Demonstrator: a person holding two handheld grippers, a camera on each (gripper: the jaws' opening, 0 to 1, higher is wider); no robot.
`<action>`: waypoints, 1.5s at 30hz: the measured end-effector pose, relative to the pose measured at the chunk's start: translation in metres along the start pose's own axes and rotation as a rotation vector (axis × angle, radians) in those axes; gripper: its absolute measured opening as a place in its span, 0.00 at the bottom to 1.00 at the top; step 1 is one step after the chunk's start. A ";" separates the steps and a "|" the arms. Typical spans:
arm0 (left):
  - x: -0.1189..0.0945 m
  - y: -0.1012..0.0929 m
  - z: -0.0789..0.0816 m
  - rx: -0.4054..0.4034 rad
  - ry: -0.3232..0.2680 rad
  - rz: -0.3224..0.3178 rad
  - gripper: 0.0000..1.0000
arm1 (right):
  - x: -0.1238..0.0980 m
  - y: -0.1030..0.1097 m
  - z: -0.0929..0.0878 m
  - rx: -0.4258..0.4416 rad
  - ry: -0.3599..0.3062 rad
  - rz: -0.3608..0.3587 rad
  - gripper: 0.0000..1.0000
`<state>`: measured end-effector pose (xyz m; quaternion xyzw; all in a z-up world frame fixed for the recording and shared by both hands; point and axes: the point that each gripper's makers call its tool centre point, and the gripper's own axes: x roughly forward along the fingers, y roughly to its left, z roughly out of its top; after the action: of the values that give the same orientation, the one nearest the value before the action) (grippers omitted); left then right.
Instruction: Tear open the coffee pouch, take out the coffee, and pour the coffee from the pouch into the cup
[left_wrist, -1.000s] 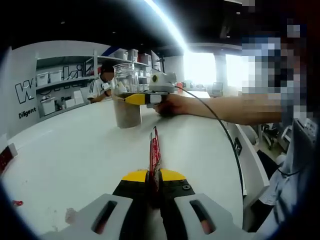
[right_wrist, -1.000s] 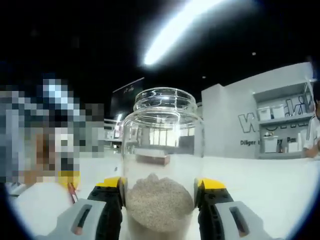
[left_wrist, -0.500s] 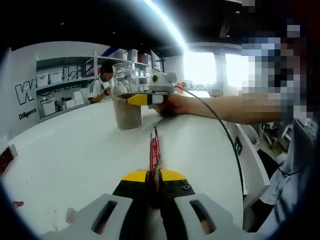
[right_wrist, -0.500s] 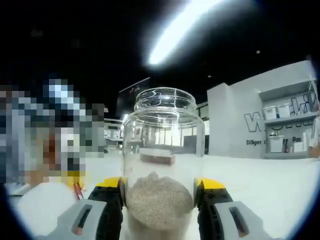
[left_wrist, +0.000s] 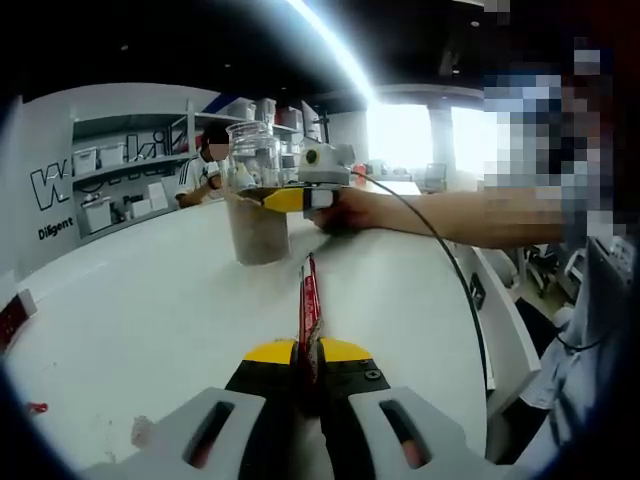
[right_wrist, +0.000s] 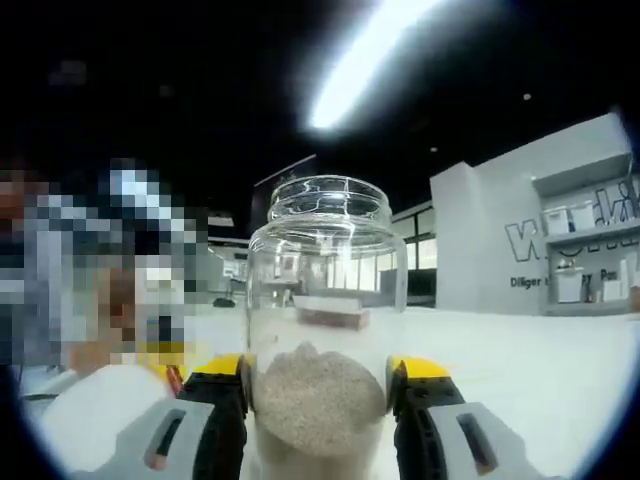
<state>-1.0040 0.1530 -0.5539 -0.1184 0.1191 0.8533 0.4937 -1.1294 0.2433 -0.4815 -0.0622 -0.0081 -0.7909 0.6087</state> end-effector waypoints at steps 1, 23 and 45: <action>0.000 0.000 0.000 0.000 0.000 0.000 0.10 | 0.000 0.001 0.000 -0.001 0.003 0.005 0.58; 0.000 -0.001 0.000 0.006 0.000 0.004 0.10 | 0.001 0.019 -0.001 0.009 0.003 0.065 0.56; 0.000 -0.002 0.000 0.012 0.000 0.003 0.10 | 0.005 0.030 -0.001 0.024 0.006 0.133 0.55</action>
<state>-1.0027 0.1538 -0.5536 -0.1153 0.1245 0.8533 0.4931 -1.1017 0.2309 -0.4839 -0.0527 -0.0115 -0.7486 0.6608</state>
